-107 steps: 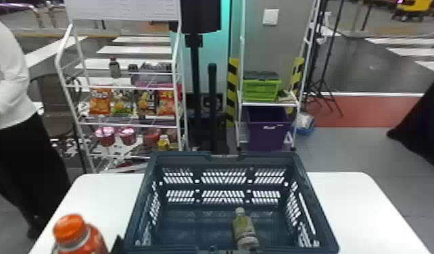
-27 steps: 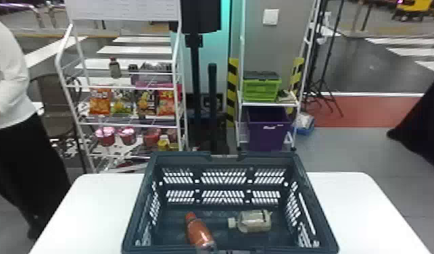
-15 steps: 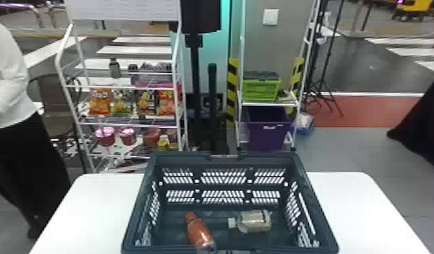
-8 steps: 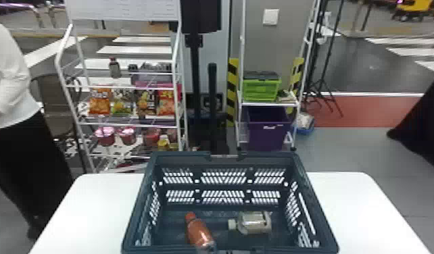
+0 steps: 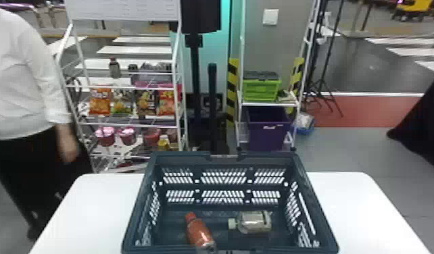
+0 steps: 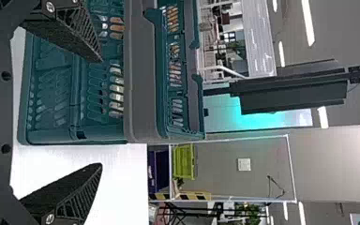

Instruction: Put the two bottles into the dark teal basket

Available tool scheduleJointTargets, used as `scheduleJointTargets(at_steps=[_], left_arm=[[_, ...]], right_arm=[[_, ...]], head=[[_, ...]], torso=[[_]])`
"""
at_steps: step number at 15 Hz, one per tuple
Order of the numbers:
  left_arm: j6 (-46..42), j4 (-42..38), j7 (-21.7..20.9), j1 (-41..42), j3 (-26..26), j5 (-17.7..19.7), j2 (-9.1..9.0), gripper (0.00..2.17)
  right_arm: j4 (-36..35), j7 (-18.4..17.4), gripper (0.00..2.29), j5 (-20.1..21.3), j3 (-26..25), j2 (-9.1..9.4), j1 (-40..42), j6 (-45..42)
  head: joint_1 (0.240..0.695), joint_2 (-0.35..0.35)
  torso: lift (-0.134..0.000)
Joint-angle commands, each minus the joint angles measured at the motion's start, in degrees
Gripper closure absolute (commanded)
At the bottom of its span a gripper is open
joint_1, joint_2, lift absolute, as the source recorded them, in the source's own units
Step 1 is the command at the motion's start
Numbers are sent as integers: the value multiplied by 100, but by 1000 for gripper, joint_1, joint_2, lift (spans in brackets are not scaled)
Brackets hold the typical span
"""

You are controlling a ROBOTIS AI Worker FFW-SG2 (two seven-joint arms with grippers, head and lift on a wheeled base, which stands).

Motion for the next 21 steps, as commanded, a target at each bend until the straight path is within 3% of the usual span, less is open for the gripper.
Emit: scheduleJointTargets(at_steps=[1,21], left_arm=[[0,25,-1,-45,-3,8,6,63],[0,-10,34,-54,-213,-62,6,66]], right_arm=[[22,0,87,192,2,5,-10,-34],[66,18,87,157,-15,5,245,-438]], head=[[499,0],[499,0]], torso=[[0],[0]])
